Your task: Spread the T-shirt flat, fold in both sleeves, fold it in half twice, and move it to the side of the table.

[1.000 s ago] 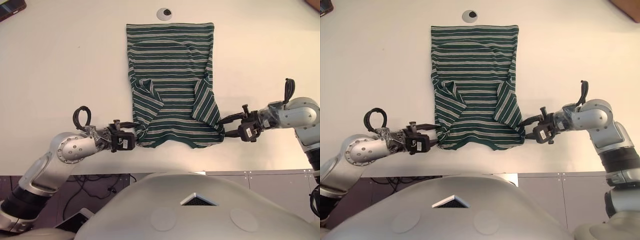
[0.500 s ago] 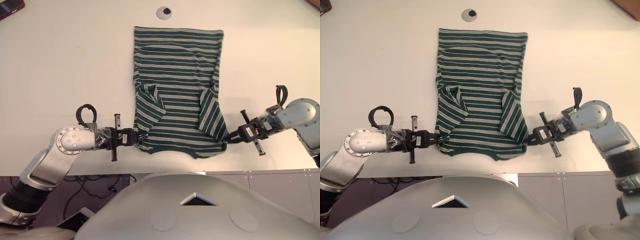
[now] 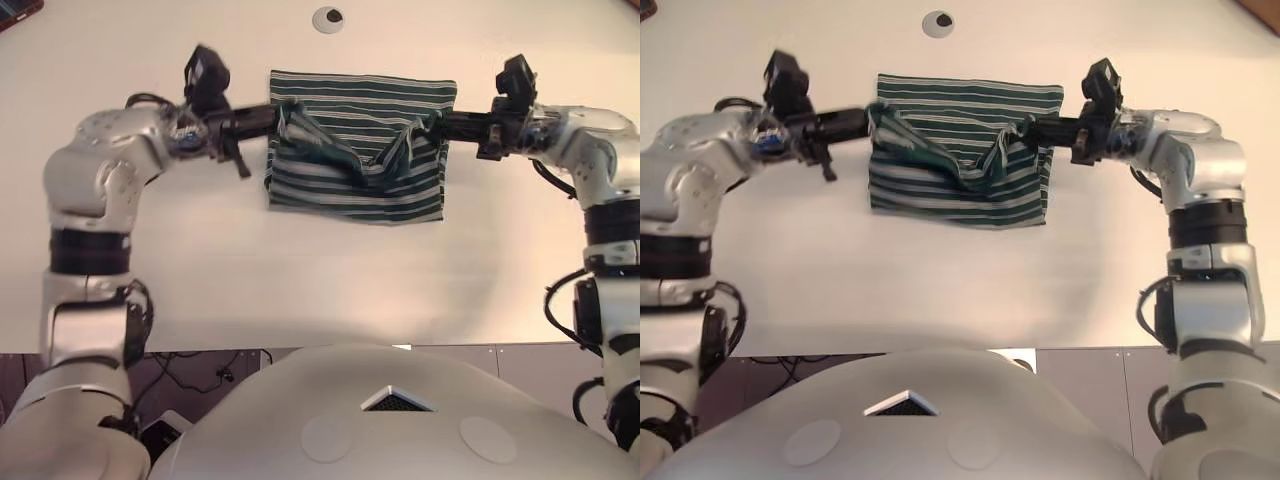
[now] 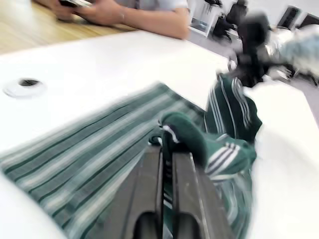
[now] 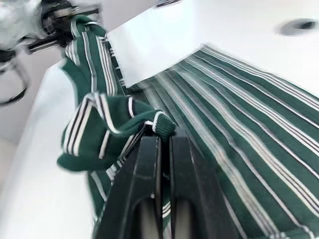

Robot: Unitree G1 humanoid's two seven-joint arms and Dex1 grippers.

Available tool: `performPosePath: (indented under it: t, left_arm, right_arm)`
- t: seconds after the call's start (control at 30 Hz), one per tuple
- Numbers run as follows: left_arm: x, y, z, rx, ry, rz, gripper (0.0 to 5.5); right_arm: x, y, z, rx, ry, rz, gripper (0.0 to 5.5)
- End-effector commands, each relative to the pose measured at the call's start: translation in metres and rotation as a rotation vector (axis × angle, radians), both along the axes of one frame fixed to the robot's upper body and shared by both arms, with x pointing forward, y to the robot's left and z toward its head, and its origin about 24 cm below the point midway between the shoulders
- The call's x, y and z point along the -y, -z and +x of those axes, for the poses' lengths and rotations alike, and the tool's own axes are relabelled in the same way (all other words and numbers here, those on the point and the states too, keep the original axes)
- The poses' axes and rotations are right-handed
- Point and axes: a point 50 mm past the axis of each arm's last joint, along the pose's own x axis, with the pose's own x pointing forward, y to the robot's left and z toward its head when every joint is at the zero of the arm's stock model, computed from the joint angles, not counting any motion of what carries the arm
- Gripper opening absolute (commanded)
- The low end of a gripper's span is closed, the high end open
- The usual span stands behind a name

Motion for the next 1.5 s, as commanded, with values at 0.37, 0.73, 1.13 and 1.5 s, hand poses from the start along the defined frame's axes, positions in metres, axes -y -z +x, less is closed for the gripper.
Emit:
performPosePath:
  t: [0.37,0.73,1.13,1.5]
  left_arm:
    - [-0.015,0.055,0.060,-0.057,-0.464,0.163,0.01]
    - [-0.016,0.038,0.072,0.028,-0.628,0.023,0.66]
    - [0.025,0.069,-0.020,0.139,-0.040,0.160,0.00]
    - [-0.025,0.114,-0.046,-0.033,0.126,0.704,0.00]
  right_arm:
    - [0.013,0.020,0.046,-0.089,0.511,-0.128,0.00]
    - [0.014,0.025,0.050,-0.072,0.655,-0.141,1.06]
    - [-0.019,0.022,0.047,0.237,0.293,-0.259,0.11]
    - [0.006,0.078,0.000,0.324,-0.349,-0.944,0.02]
